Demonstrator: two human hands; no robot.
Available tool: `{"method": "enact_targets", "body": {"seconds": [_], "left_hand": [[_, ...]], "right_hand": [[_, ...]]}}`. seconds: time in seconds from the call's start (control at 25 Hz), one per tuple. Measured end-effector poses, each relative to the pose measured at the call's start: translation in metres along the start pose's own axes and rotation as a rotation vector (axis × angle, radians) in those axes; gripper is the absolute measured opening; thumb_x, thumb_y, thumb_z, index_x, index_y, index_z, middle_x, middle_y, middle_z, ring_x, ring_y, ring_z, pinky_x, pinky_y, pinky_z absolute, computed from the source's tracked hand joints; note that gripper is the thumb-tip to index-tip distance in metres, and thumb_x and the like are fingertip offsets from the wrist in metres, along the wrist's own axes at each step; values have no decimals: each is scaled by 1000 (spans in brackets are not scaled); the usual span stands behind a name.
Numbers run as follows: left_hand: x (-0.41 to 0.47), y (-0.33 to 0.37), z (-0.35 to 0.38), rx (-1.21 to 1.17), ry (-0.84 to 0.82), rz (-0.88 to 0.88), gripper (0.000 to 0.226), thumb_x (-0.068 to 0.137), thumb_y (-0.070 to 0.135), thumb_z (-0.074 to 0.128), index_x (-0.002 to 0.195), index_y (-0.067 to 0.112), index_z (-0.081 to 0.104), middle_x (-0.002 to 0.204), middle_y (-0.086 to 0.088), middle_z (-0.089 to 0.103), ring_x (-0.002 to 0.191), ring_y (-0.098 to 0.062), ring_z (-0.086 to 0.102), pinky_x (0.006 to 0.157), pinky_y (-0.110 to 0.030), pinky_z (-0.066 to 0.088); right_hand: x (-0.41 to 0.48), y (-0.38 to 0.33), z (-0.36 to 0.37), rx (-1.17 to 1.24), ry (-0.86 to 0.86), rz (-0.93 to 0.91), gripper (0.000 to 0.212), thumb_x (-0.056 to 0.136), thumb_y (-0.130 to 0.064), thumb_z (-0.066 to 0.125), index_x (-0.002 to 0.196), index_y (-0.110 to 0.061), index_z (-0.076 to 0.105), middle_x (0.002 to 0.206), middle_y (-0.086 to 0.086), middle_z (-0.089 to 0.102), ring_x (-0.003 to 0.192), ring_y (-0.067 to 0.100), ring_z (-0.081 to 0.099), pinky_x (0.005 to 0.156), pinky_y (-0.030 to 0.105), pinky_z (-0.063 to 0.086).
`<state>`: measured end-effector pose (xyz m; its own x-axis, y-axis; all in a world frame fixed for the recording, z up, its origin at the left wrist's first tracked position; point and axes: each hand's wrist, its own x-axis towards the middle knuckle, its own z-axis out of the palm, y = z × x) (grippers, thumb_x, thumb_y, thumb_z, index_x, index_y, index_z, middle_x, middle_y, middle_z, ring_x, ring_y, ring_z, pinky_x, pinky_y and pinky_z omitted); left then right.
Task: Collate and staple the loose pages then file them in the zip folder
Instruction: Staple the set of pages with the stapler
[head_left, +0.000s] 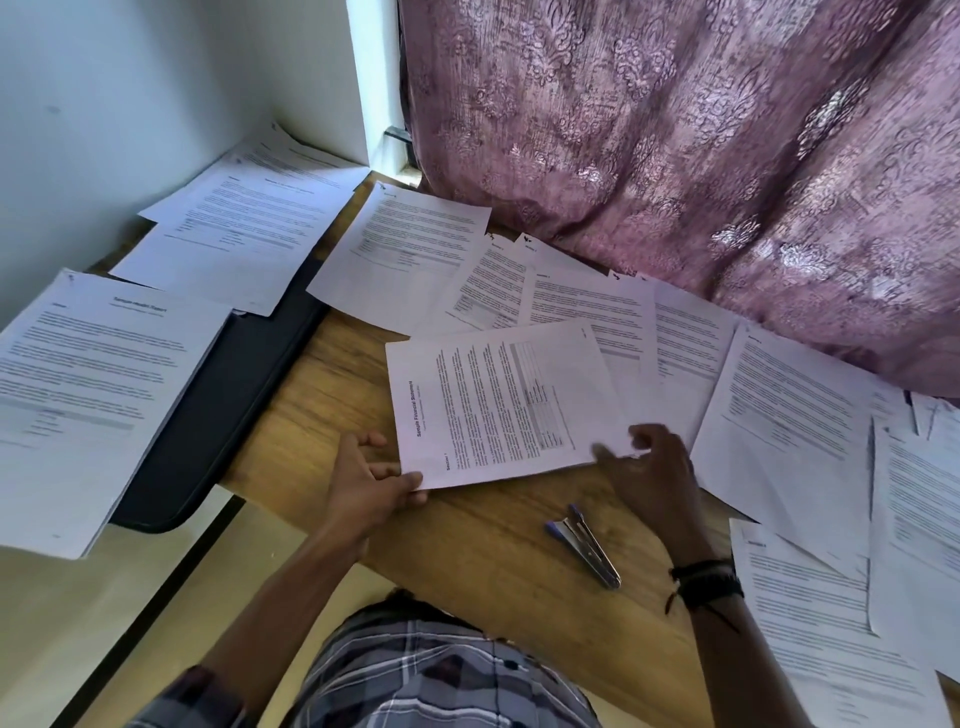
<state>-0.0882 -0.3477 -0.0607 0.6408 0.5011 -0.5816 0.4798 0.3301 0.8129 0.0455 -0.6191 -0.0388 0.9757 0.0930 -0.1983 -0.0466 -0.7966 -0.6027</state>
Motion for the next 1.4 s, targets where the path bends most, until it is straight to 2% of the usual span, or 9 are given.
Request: {"method": "enact_targets", "body": {"seconds": [0.12,0.28,0.36,0.48,0.6,0.72,0.84,1.12,1.4], "left_hand": [[-5,1,7,-14,2,-6,30,77,-9,73,101,1,57,98,-21,70,80,-27,73,66,-32,62],[-12,3,14,-44,-36,-25,15,80,-9,71,93,-4,67,98,-19,69,83,-28,71,59,-20,58],[-17,6,18,-68,-43,-17,15,81,-9,70,94,-3,67,98,-16,69,85,-27,71,60,-21,59],[-20,7,23,-81,-28,-13,16,80,-10,70,92,1,69,97,-12,71,89,-24,70,66,-23,60],[-24,8,29,-68,-23,-9,17,79,-8,71,91,3,71,93,-13,73,83,-19,70,69,-22,59],[-30,10,33,-77,-13,-14,16,79,-10,70,91,1,71,88,-13,74,72,-17,71,63,-20,58],[-35,10,36,-75,10,-15,16,79,-9,71,90,3,71,86,-10,74,69,-15,71,64,-22,59],[-36,9,37,-41,27,11,18,78,-6,73,92,6,72,86,-10,74,78,-20,73,73,-28,60],[-36,14,38,-31,35,28,18,79,-6,72,92,6,71,87,-7,73,71,-15,70,65,-22,58]], "right_hand": [[-53,3,12,-136,-338,-81,62,67,-74,68,106,-28,52,106,-10,55,95,12,55,76,31,48],[-83,9,37,-256,-299,-179,35,90,-43,63,116,-25,48,114,-5,48,108,17,51,81,25,39],[-84,-2,37,-40,-328,-145,22,95,-36,60,111,-28,48,114,-3,56,106,17,57,86,30,47],[-86,-33,40,521,-588,46,17,100,-31,53,114,-21,52,99,1,69,92,17,68,90,39,56],[-89,-63,55,890,-773,318,25,103,-32,45,104,-7,50,78,2,59,62,15,55,63,31,49],[-85,-74,72,900,-829,430,36,102,-46,40,103,-13,55,69,0,51,53,11,42,53,27,36],[-81,-74,80,899,-830,404,48,100,-56,38,102,-13,60,70,0,52,53,11,43,53,26,37],[-79,-70,79,913,-833,362,48,98,-56,43,98,-16,69,78,1,57,60,11,49,57,27,41],[-77,-66,78,1023,-802,440,56,93,-53,56,121,-5,66,89,4,63,67,12,53,59,27,43]]}}
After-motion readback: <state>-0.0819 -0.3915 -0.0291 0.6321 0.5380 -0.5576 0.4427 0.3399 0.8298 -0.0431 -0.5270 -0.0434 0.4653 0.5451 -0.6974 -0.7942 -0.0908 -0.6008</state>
